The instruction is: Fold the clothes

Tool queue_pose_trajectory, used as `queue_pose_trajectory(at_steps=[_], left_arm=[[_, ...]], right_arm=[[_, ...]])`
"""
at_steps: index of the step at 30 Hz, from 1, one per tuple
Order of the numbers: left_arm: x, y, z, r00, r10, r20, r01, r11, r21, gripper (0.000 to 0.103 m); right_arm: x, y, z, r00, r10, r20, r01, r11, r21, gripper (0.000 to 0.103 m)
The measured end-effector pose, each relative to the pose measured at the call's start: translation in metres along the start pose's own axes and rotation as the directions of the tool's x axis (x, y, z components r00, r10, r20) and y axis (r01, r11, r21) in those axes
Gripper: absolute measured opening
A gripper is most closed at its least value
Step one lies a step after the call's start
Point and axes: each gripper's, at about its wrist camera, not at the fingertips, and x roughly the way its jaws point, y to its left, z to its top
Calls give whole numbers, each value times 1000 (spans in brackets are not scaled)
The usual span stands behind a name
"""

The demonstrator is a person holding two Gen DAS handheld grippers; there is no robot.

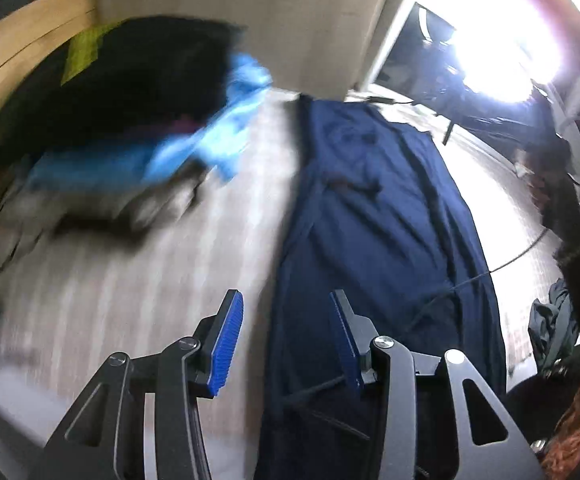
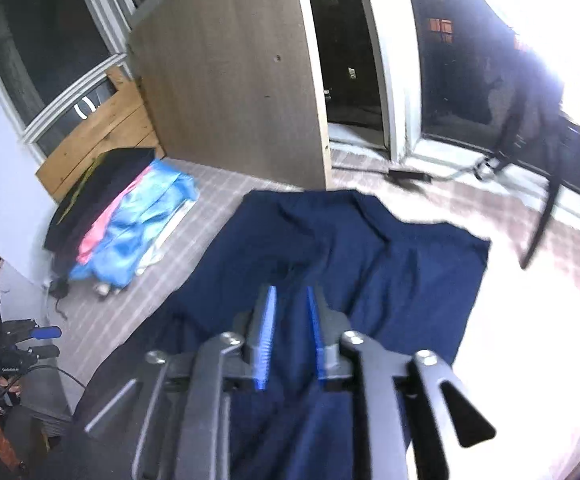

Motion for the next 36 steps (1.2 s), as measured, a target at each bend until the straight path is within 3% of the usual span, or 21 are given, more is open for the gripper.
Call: queue_pose_trajectory(at_steps=[3,6,11,13,17,20,23,27,30,33,36], left_arm=[[-20,20,-49,1000,26,-12,-27,997,-73,42],[-28,29,-95,999,21,-26,-24,992,-121,42],[-29,35,-161,998,18,-54,-26,987,-160,42],[-23,31,-177,998,11,-69,-21,988,-151,42],[-16,23,-193,997,11,-74,-17,997,-78,42],[-13,22,-196,997,14,-74,-17,999,-38,42],[-14,27,-198,998,-8,-59,5,999,-50,42],[-15,31,-202,999,-23,-47,20,998,-62,42],[-17,35,-207,998,-32,-49,28,997,-72,42],[-19,41,-212,998,-35,-46,31,996,-88,42],[-20,46,-214,999,-38,-39,33,994,-106,42]], right_arm=[[-14,23,-28,1000,9,-23,-10,1000,-20,22],[-2,57,-48,996,53,-78,-57,997,-52,22],[58,122,-58,980,96,-175,-118,986,-117,22],[92,143,-57,974,95,-207,-116,989,-90,22],[144,166,-52,970,40,-242,-47,999,-22,22],[172,159,-46,960,59,-273,-33,995,97,22],[186,153,-40,962,18,-274,22,990,141,22],[200,145,-34,960,44,-276,23,972,234,22],[207,145,-31,960,45,-276,27,968,250,21],[210,154,-26,961,20,-274,42,975,218,8],[213,170,-18,965,13,-260,32,985,171,6]])
